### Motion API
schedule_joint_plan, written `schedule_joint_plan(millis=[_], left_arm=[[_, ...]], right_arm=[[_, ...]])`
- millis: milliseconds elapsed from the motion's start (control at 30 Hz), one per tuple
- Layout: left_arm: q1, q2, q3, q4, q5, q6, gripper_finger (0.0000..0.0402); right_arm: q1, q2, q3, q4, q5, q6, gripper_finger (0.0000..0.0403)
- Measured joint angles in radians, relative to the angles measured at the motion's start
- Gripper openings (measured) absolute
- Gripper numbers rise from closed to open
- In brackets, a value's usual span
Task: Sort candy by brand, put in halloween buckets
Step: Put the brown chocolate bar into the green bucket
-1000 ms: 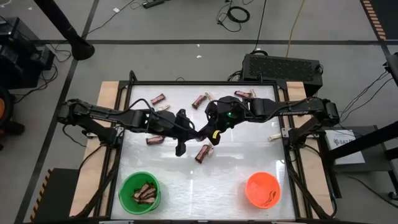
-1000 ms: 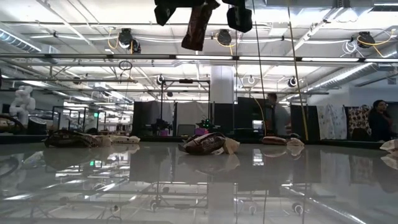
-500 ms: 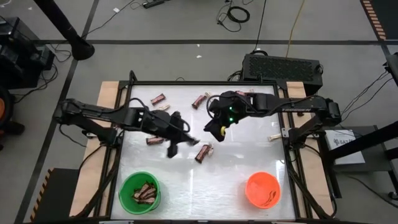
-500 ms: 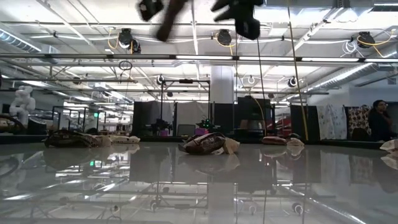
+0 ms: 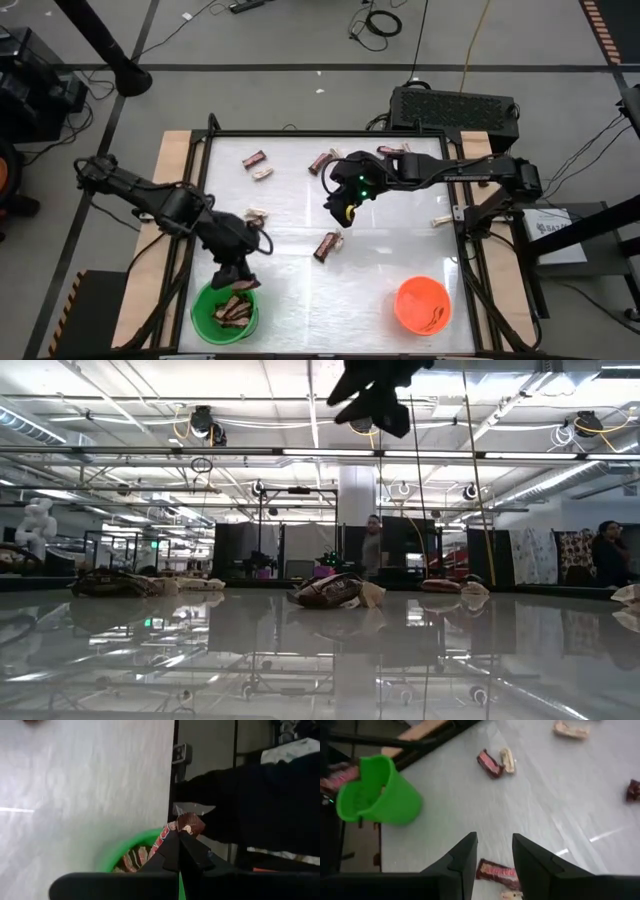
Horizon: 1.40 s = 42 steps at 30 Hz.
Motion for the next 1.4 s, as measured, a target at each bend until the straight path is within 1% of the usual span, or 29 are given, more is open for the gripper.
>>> schedule_joint_plan(millis=[100,233,333,433,533,633,733,867,933,967,1067,1133,1233,1300,1400], left_arm=[[-0.036,0.0,-0.024,-0.003,-0.006,-0.024,0.0002],[-0.091,0.015,-0.056,-0.054,-0.009,-0.057,0.0002],[-0.136,0.025,-0.088,-0.028,0.01,-0.099,0.0002],[-0.179,0.039,-0.119,-0.014,0.016,-0.106,0.0002],[-0.201,0.057,-0.135,-0.014,-0.004,-0.104,0.0002],[-0.201,0.075,-0.135,-0.005,-0.033,-0.093,0.0005],[-0.201,0.083,-0.135,0.015,-0.035,-0.078,0.003],[-0.201,0.085,-0.135,0.016,-0.013,-0.079,0.0084],[-0.192,0.083,-0.135,0.013,0.021,-0.08,0.0112],[-0.183,0.082,-0.135,0.013,0.058,-0.081,0.0125],[-0.143,0.081,-0.132,0.015,0.22,-0.081,0.0153],[-0.108,0.081,-0.132,0.013,0.334,-0.093,0.0161],[-0.039,0.08,-0.131,0.013,0.471,-0.108,0.0163],[0.019,0.08,-0.131,0.013,0.532,-0.107,0.0163],[0.128,0.08,-0.131,0.014,0.582,-0.095,0.0164]], right_arm=[[0.0,0.02,0.0,0.032,-0.001,-0.003,0.0116],[0.0,0.029,0.0,0.029,-0.012,0.002,0.0116],[0.0,0.033,0.0,0.021,-0.013,0.014,0.0116],[0.004,0.033,0.0,0.023,-0.014,0.023,0.0116],[0.007,0.033,0.0,0.017,-0.015,0.041,0.0116],[0.014,0.033,0.0,0.009,-0.019,0.042,0.0116],[0.015,0.033,0.0,-0.013,-0.02,0.041,0.0116],[0.014,0.032,0.0,-0.054,-0.019,0.012,0.0116],[0.013,0.033,0.0,-0.075,-0.019,-0.024,0.0116],[0.011,0.032,0.0,-0.081,-0.019,-0.046,0.0116],[0.002,0.032,0.0,-0.094,-0.019,-0.125,0.0116],[-0.009,0.032,0.0,-0.109,-0.018,-0.188,0.0116],[-0.035,0.032,0.0,-0.122,-0.012,-0.284,0.0116],[-0.059,0.032,0.0,-0.136,-0.012,-0.344,0.0116],[-0.11,0.032,0.0,-0.149,-0.012,-0.433,0.0116]])
